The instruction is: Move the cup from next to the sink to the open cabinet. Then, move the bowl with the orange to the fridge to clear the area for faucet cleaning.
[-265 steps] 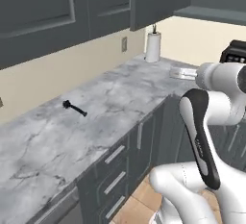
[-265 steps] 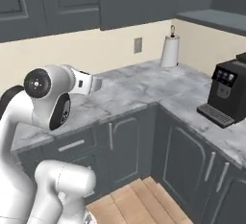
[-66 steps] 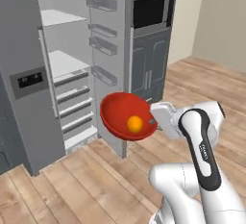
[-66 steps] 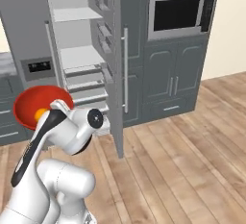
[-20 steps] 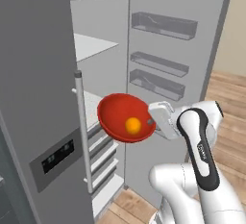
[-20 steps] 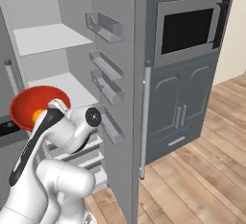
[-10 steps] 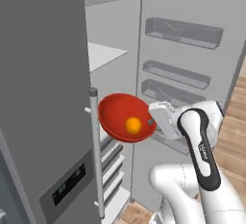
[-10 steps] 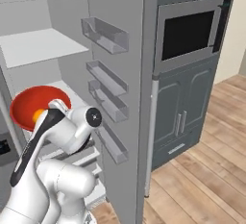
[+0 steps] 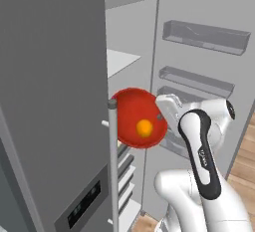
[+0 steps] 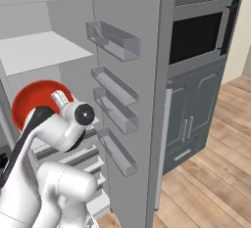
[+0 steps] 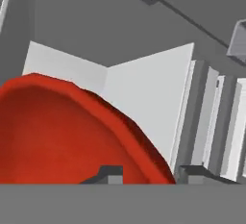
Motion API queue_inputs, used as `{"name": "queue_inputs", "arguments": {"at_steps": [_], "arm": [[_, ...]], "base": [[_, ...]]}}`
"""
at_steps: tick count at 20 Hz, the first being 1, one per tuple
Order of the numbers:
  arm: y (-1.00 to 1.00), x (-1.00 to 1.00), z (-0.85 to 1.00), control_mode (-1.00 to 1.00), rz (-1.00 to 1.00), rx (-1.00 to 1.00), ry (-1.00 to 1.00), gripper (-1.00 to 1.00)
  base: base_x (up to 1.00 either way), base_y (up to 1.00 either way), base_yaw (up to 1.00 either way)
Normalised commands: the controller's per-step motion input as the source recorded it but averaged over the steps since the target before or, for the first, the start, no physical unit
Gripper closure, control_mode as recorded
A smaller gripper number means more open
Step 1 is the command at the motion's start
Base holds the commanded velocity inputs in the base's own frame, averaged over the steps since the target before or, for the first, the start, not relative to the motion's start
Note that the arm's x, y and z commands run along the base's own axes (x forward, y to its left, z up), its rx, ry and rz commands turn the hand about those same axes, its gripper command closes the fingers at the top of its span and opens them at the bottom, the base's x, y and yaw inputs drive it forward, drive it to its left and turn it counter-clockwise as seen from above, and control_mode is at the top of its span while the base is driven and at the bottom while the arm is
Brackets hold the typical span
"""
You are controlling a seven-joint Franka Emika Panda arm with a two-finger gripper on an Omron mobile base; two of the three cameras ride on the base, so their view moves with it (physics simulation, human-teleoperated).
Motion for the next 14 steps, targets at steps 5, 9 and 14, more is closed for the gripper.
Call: {"name": "queue_inputs", "arguments": {"at_steps": [5,9,14], "arm": [[-0.44,-0.14,0.69,-1.0,-0.36,0.16,0.12,1.0],[-0.63,-0.14,0.53,-1.0,-0.26,0.23,0.15,1.0],[0.0,0.01,0.97,-1.0,-0.08,0.13,-0.01,1.0]], "base": [[0.0,0.0,0.0],[0.0,0.0,0.0],[0.0,0.0,0.0]]}}
